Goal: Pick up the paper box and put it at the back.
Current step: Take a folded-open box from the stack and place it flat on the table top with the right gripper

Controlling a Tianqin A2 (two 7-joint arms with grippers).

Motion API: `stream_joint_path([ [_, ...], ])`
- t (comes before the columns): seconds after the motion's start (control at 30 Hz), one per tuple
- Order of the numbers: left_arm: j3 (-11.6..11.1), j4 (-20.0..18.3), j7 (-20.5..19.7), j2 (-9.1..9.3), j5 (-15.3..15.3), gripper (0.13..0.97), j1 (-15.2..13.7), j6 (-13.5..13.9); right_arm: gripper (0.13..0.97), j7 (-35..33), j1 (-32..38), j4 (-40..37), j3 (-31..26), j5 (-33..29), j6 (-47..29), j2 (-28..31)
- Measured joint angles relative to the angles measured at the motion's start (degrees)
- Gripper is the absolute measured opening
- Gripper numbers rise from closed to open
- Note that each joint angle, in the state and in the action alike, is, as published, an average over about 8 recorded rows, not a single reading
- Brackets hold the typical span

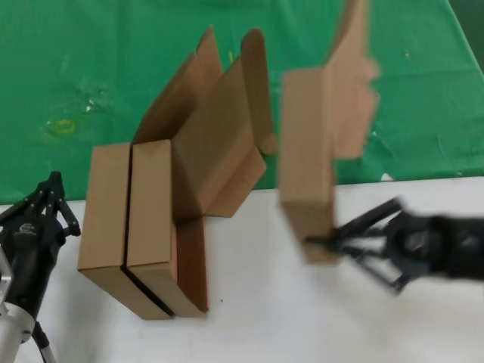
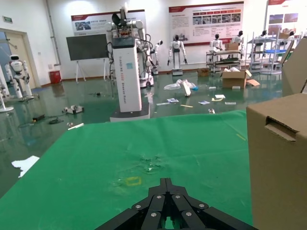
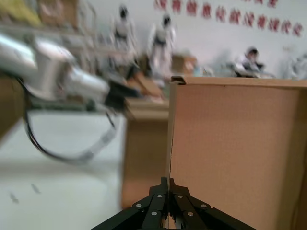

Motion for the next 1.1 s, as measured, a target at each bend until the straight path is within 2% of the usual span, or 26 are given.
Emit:
stream_joint_path([
  [0.1,0.0,0.0,0.0,0.0,0.0,0.144,0.0,0.0,0.149,2.0,2.2,0.3,0.8,-3.0,1.7,4.3],
  [0.2,0.0,0.0,0.0,0.0,0.0,0.144,0.0,0.0,0.149,4.3,6.5,-0.4,-1.4,-8.7,4.6,7.9],
  [0.37,0.0,0.0,0.0,0.0,0.0,0.144,0.0,0.0,0.149,8.8,17.0,-2.2,-10.1,-20.5,9.2,11.6],
  [0.47,0.0,0.0,0.0,0.0,0.0,0.144,0.0,0.0,0.149,12.0,24.9,-4.0,-16.8,-28.4,9.8,11.2],
  [0.63,0.0,0.0,0.0,0.0,0.0,0.144,0.0,0.0,0.149,17.0,38.4,-9.5,-28.9,-42.0,7.2,6.2],
  [0.8,0.0,0.0,0.0,0.0,0.0,0.144,0.0,0.0,0.148,20.8,49.1,-18.9,-39.1,-54.4,4.6,-1.9],
  [0.97,0.0,0.0,0.0,0.0,0.0,0.144,0.0,0.0,0.148,21.7,55.9,-31.2,-43.7,-64.0,4.5,-11.6],
  [1.1,0.0,0.0,0.0,0.0,0.0,0.144,0.0,0.0,0.148,19.9,59.4,-40.9,-44.6,-67.5,5.9,-18.0],
])
